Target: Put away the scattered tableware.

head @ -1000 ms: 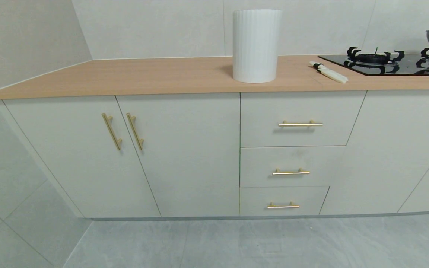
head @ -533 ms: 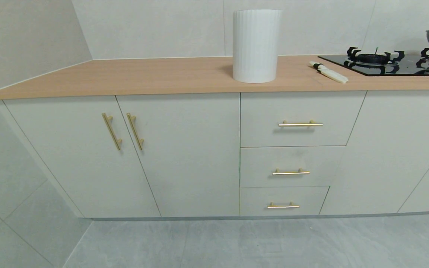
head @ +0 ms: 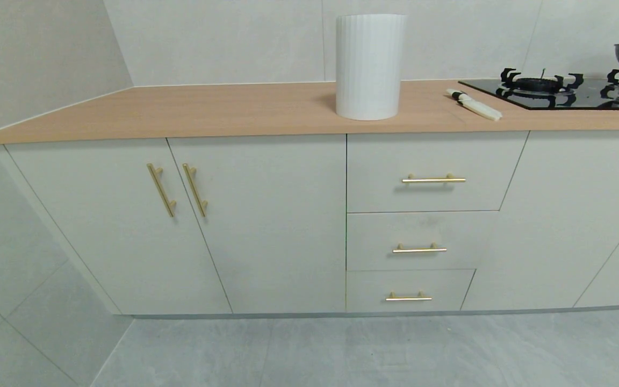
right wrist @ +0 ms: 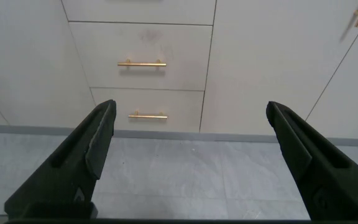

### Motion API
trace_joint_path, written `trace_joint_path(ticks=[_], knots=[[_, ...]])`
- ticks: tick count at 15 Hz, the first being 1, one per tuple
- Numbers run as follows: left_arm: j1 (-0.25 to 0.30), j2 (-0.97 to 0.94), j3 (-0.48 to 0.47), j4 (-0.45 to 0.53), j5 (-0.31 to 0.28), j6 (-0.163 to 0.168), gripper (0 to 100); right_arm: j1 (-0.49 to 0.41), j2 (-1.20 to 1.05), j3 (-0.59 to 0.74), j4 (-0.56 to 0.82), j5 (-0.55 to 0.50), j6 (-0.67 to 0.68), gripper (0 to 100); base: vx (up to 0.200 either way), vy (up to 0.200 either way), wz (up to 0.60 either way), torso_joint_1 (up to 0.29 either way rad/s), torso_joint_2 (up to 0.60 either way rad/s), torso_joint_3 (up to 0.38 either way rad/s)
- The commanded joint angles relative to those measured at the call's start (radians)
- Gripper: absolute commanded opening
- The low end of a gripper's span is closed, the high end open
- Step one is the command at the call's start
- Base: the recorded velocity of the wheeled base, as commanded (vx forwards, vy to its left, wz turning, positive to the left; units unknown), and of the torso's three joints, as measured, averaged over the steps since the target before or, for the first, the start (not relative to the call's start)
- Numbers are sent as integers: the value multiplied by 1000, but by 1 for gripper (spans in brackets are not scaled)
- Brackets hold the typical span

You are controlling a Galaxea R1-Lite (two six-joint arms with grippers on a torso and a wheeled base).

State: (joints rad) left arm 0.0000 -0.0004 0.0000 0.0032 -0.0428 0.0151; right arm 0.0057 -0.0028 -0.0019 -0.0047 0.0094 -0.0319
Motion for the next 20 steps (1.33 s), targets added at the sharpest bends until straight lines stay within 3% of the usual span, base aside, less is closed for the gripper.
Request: trace_joint_path(ticks=[1,17,20], knots=[[0,0,0,0,0,0,100,0,3,2,2,0,1,100,0,0,0,0,0,0],[0,0,0,0,0,2,100,0,3,2,2,1,29,100,0,0,0,0,0,0],[0,0,0,0,0,2,100,0,3,0,2,1,29,100,200,0,0,1,2,-2]])
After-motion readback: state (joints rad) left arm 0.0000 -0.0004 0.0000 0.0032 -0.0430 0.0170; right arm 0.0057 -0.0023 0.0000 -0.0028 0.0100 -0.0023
